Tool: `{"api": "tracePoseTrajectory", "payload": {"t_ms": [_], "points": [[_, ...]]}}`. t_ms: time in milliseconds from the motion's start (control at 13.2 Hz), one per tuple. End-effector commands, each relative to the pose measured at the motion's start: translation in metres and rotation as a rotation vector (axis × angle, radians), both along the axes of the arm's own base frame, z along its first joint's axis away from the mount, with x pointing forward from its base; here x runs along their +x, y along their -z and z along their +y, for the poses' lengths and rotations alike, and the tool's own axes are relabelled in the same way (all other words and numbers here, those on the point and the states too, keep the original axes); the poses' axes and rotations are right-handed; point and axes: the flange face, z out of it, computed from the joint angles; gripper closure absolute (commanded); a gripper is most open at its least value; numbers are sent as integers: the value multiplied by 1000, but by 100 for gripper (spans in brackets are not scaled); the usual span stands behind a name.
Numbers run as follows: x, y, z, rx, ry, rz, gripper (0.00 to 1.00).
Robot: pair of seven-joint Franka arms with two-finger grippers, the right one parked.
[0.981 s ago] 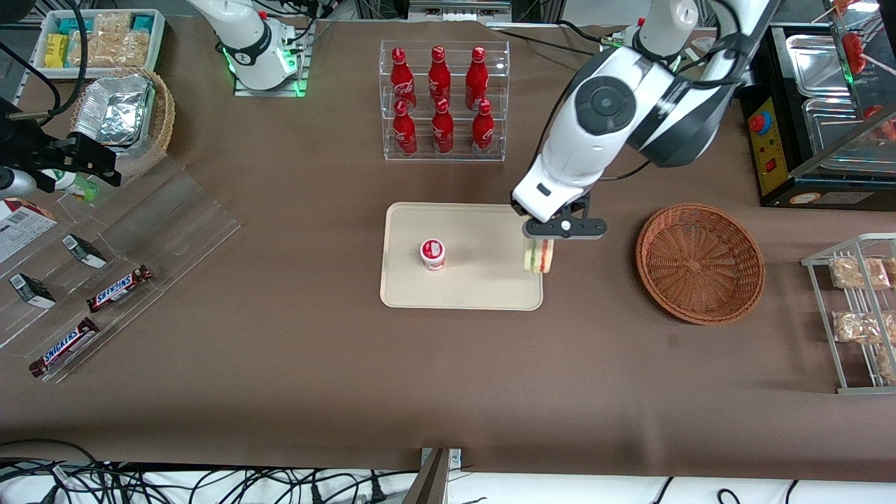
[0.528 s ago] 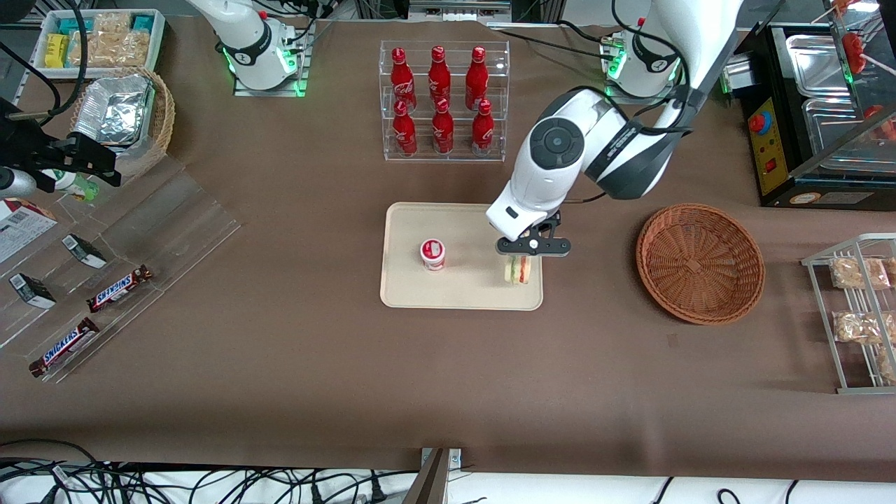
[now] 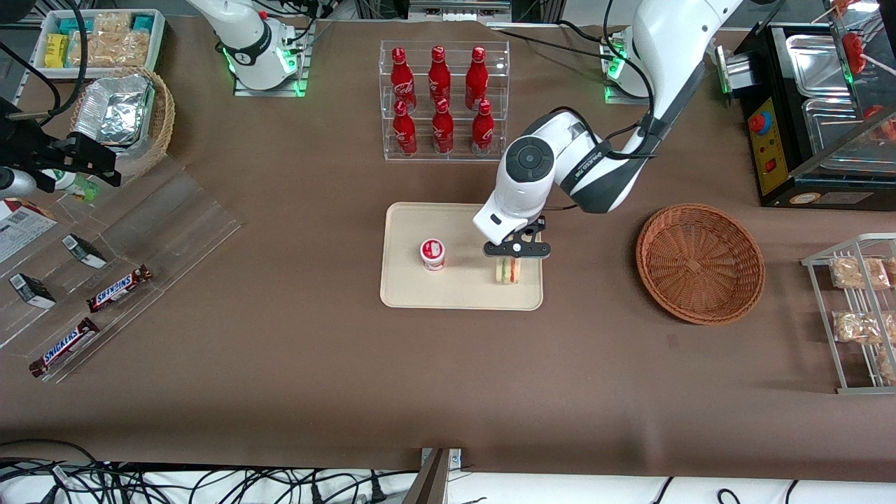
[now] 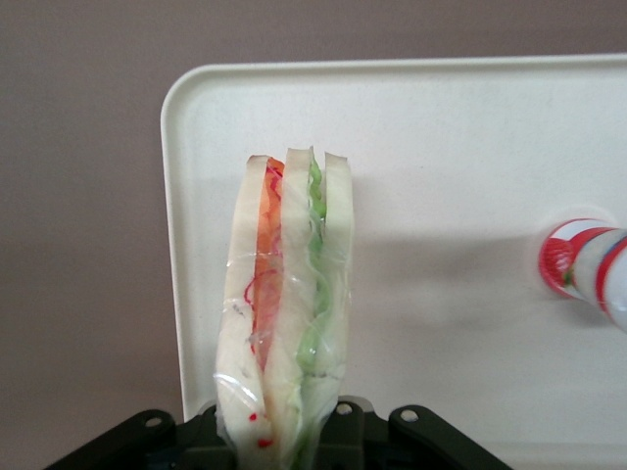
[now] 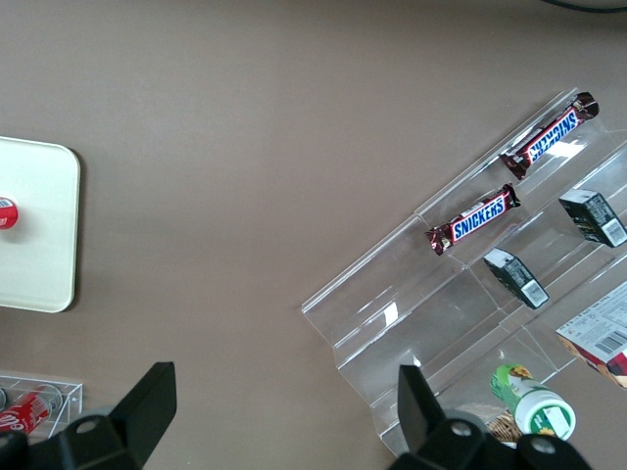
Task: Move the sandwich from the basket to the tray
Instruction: 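Lower the sandwich onto the tray and open the left gripper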
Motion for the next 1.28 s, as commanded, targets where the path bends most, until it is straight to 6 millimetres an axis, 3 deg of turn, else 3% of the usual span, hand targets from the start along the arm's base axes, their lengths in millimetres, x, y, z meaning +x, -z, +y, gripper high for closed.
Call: {"api": "tracePoseTrajectory", "payload": {"t_ms": [0,302,604,679,755,906,981,1208], "points": [[-6,24,-10,28,-11,-38,100],[-15,35,-18,34,8,-23,100],[-18,41,-18,41,12,-11,83],[-19,43,-18,42,10,-8,73],[-19,48,-18,45,7,-2,50],[-20,50,-18,51,14,-6,21],[-20,50,-18,56,20,-11,0],[-15,44,-15,58,10,-16,0]]}}
